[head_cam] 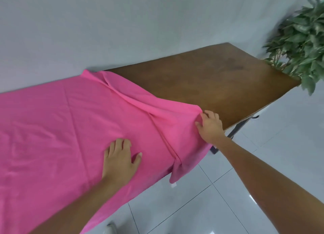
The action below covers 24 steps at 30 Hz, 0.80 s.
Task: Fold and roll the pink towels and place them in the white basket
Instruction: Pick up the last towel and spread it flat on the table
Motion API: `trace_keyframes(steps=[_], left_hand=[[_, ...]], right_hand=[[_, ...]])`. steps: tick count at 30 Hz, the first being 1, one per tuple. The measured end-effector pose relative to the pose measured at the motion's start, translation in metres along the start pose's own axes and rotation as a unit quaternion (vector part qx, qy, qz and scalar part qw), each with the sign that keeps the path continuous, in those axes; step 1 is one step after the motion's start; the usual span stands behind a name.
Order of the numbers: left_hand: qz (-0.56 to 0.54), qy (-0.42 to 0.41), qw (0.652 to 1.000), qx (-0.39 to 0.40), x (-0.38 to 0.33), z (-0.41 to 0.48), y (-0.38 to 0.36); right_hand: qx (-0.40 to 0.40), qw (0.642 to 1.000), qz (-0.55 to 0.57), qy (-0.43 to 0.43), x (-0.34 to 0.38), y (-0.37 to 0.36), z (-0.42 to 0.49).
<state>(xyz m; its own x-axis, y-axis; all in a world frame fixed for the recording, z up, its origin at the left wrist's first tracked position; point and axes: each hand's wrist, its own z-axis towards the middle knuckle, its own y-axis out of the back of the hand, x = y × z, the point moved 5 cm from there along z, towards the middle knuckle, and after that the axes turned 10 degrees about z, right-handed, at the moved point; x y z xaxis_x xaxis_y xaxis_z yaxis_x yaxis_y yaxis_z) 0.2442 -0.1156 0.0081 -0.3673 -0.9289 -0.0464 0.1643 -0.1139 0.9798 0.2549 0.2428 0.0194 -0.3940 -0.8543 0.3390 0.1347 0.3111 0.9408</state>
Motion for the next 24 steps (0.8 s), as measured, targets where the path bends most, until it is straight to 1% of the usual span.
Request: trace_keyframes(steps=[3, 6, 10, 13, 17, 24], left_hand=[[-0.006, 0.052, 0.998, -0.016, -0.010, -0.003, -0.004], [-0.007, 0.066, 0.997, -0.027, -0.015, -0.007, -0.008], [-0.022, 0.071, 0.997, -0.037, -0.015, -0.008, -0.008], [-0.028, 0.069, 0.996, -0.040, -0.017, -0.008, -0.006], [-0.041, 0.072, 0.996, -0.036, -0.016, -0.007, -0.004], [-0.032, 0.074, 0.996, -0.029, -0.016, -0.008, -0.005]], right_hand=[[-0.064, 0.995, 0.072, -0.013, 0.006, -0.006, -0.025], [-0.086, 0.991, 0.105, 0.001, 0.007, -0.018, -0.060], [-0.066, 0.992, 0.105, -0.012, 0.005, -0.032, -0.089], [-0.048, 0.995, 0.086, -0.020, 0.002, -0.034, -0.087], [-0.010, 0.999, 0.040, -0.013, -0.018, -0.031, -0.057], [0.043, 0.999, -0.007, -0.009, -0.068, -0.012, 0.013]])
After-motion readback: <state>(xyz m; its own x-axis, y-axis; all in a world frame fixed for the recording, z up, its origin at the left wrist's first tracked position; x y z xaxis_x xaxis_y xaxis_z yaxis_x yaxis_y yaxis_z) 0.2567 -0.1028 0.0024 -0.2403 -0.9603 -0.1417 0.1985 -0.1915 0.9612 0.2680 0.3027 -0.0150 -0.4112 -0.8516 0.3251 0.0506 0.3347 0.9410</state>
